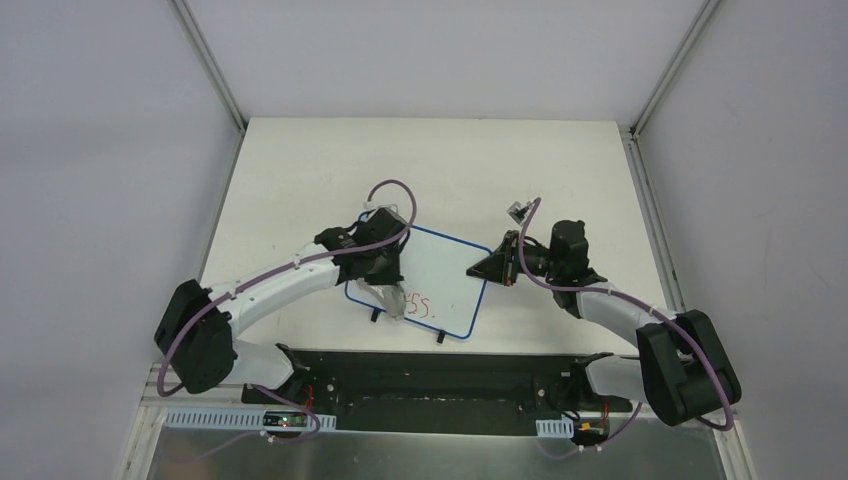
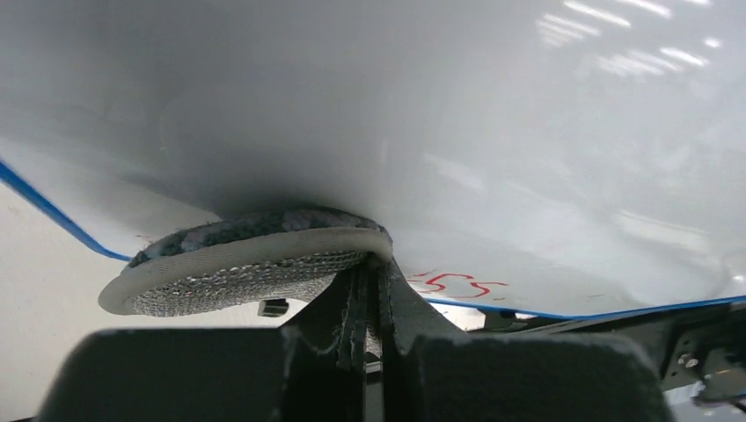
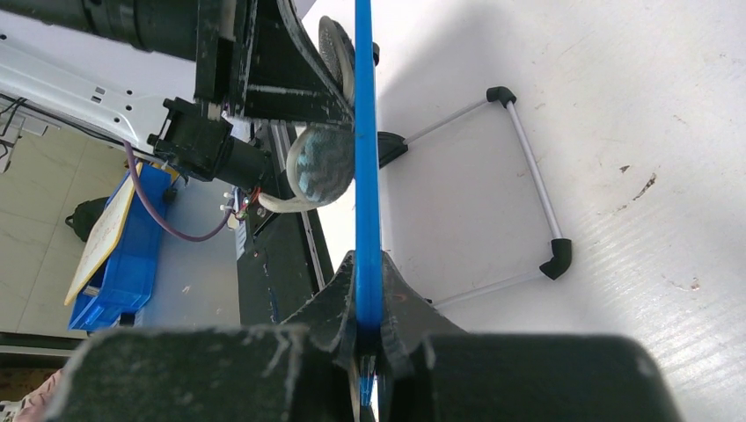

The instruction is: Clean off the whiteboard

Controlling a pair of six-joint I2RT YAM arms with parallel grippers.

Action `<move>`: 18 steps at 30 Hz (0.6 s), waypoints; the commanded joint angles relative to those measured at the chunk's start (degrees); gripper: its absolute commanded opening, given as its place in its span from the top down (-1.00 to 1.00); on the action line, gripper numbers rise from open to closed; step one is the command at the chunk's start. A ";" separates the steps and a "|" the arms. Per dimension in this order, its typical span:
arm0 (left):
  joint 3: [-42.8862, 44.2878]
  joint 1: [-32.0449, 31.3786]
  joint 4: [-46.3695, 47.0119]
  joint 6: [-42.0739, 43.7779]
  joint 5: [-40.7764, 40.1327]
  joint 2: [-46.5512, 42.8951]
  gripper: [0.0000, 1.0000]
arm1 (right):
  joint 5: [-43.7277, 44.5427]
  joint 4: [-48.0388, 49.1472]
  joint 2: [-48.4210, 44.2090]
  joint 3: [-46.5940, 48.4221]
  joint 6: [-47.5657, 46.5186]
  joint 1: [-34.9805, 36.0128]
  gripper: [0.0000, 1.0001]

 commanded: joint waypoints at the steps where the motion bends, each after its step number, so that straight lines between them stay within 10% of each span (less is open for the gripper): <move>1: -7.25 9.54 7.00 -6.02 -6.02 -5.40 1.00 | -3.83 0.34 0.35 0.00 -5.48 1.35 1.00; 10: -24.08 24.30 10.45 -15.43 -2.19 -13.05 1.00 | -3.69 0.43 0.67 0.22 -5.54 1.86 1.00; 18: -20.23 24.43 15.14 -12.85 5.56 -7.31 1.00 | -3.63 0.43 0.45 0.01 -5.47 2.12 1.00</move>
